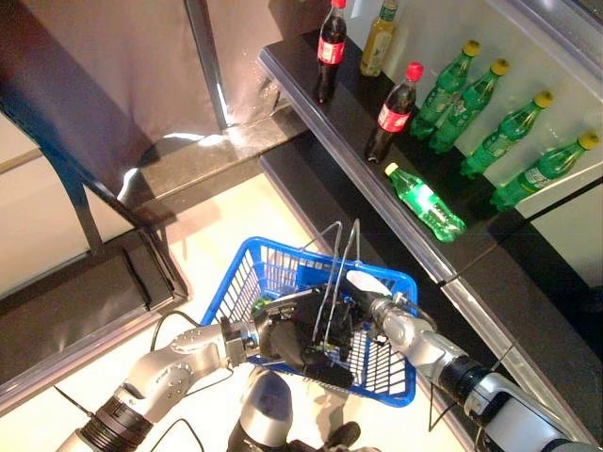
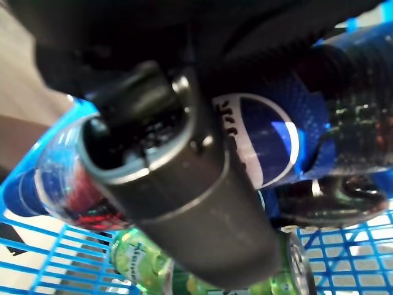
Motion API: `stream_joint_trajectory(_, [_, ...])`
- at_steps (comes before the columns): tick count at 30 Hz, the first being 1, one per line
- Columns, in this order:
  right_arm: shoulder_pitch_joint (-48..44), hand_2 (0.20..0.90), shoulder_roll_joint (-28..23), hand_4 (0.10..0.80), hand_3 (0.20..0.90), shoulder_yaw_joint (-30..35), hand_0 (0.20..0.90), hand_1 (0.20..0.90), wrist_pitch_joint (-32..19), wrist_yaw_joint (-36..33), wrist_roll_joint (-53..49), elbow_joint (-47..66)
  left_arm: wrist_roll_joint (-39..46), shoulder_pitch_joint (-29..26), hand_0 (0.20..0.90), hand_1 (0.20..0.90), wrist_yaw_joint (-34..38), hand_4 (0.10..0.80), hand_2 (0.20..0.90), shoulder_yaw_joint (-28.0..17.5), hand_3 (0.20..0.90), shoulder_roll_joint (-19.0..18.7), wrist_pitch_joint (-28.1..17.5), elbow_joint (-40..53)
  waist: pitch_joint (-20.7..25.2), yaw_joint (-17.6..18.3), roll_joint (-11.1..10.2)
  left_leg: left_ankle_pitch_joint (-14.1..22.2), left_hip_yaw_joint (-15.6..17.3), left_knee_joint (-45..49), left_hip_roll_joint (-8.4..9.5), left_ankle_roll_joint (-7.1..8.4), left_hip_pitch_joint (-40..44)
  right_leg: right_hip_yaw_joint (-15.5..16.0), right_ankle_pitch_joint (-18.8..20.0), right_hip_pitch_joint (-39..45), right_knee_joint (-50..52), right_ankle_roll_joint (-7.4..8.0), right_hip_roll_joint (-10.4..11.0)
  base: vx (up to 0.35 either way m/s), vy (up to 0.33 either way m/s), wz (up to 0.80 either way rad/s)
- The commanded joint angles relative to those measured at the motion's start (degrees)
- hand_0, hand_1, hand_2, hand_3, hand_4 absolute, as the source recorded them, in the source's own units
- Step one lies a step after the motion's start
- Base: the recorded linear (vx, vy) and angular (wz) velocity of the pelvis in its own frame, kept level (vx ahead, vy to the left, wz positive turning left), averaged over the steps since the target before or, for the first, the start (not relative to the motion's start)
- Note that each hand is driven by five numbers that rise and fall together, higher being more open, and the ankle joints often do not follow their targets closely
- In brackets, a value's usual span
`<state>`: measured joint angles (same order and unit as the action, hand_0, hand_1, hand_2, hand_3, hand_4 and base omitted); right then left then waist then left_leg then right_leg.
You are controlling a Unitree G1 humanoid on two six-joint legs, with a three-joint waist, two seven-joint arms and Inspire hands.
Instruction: Pick up the drink and place into the basket.
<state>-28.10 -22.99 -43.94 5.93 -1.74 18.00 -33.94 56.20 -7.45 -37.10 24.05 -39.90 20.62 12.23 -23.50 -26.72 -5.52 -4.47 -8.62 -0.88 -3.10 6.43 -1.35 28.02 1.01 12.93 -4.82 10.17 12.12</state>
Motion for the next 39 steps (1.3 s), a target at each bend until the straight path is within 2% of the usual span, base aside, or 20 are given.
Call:
stream_joint_trajectory(1, [-3.7,0.3,3.3,0.1,0.2,-4.6,0.3,0.3,-2.5,-1.2,-0.8,-1.5,15.5,-7.1,0.3,0.3,-15.5,0.1,0.3,5.4,0.2,11.2,-14.9,20.6,18.9,-0.5,-0.1,-0.1,-1.5,-3.8,-0.97,-0.1,0.7,0.6,-2.0,-1.9,7.6,0.7,2.4,0.0,0.0,0.0])
stream_joint_trajectory(4, [-3.0,0.3,4.2,0.1,0.2,-4.4,0.3,0.3,-2.1,-0.8,-1.8,-2.2,15.5,-7.4,0.3,0.3,-15.1,0.1,0.3,5.3,0.2,11.5,-15.0,21.1,18.9,-0.5,-0.1,0.0,-1.6,-3.8,-0.91,-0.15,0.7,0.6,-2.1,-1.9,7.7,0.66,2.4,0.0,0.0,0.0])
stream_joint_trajectory(6, [-2.4,0.328,5.0,0.133,0.233,-4.3,0.328,0.328,-2.2,-0.2,-4.8,-2.8,15.6,-7.5,0.3,0.3,-14.9,0.1,0.3,5.2,0.2,11.6,-15.1,21.5,18.9,-0.5,-0.1,0.0,-1.6,-3.9,-0.93,-0.17,0.8,0.6,-2.0,-2.0,7.6,0.66,2.4,0.0,0.0,0.0])
stream_joint_trajectory(7, [-2.0,0.3,5.4,0.1,0.2,-4.1,0.3,0.3,-2.4,0.0,-5.2,-3.0,15.8,-7.7,0.3,0.3,-14.8,0.1,0.3,5.3,0.2,11.4,-15.3,21.7,18.9,-0.5,-0.1,0.0,-1.6,-3.9,-0.95,-0.14,0.8,0.6,-2.0,-2.1,7.7,0.65,2.4,0.0,0.0,0.0])
stream_joint_trajectory(23, [-0.5,0.3,8.5,0.1,0.2,-3.6,0.3,0.3,-2.5,3.2,-7.1,-6.8,15.7,-8.8,0.3,0.3,-13.6,0.1,0.3,5.3,0.2,12.7,-15.1,22.9,19.0,-0.6,-0.3,0.1,-1.8,-3.9,-0.83,-0.26,0.9,0.7,-2.1,-2.2,7.8,0.37,2.2,0.0,0.0,0.0])
stream_joint_trajectory(29, [0.7,0.3,10.3,0.1,0.2,-3.2,0.3,0.3,-2.3,4.4,-12.7,-8.7,15.6,-8.9,0.3,0.3,-12.9,0.1,0.3,5.5,0.2,12.9,-15.1,23.4,19.1,-0.7,-0.4,0.2,-2.0,-4.0,-0.81,-0.26,1.2,0.8,-2.0,-2.1,7.7,0.3,2.0,0.004,0.002,0.05])
stream_joint_trajectory(30, [1.2,0.385,10.9,0.199,0.299,-2.6,0.385,0.385,-2.6,4.8,-13.8,-9.5,15.8,-8.8,0.3,0.3,-12.8,0.1,0.3,5.4,0.2,13.0,-15.1,23.4,19.0,-0.7,-0.3,0.2,-2.0,-4.0,-0.79,-0.32,1.3,0.8,-2.0,-2.2,7.8,0.24,2.0,0.0,0.0,0.0])
stream_joint_trajectory(31, [1.2,0.385,10.9,0.199,0.299,-2.6,0.385,0.385,-2.6,4.8,-13.8,-9.5,15.8,-8.8,0.3,0.3,-12.8,0.1,0.3,5.4,0.2,13.0,-15.1,23.4,19.0,-0.7,-0.3,0.2,-2.0,-4.0,-0.79,-0.32,1.3,0.8,-2.0,-2.2,7.8,0.24,2.0,0.0,0.0,0.0])
stream_joint_trajectory(32, [1.4,0.9,11.3,0.8,0.9,-2.2,0.9,0.9,-2.8,4.3,-13.6,-10.1,15.9,-8.9,0.3,0.3,-12.1,0.1,0.3,5.2,0.2,13.2,-15.0,23.5,19.0,-0.7,-0.4,0.2,-1.9,-4.0,-0.8,-0.32,1.3,0.8,-2.0,-2.2,7.8,0.24,2.0,0.0,0.0,0.0])
stream_joint_trajectory(39, [1.5,0.9,11.6,0.8,0.9,-1.8,0.9,0.9,-2.7,3.9,-13.0,-9.9,15.2,-8.2,0.3,0.3,-11.9,0.1,0.3,4.8,0.2,13.9,-14.8,23.4,19.0,-0.5,-0.4,0.2,-1.6,-4.0,-0.85,-0.33,1.3,0.6,-2.0,-2.3,7.9,0.15,1.9,0.0,0.0,0.0])
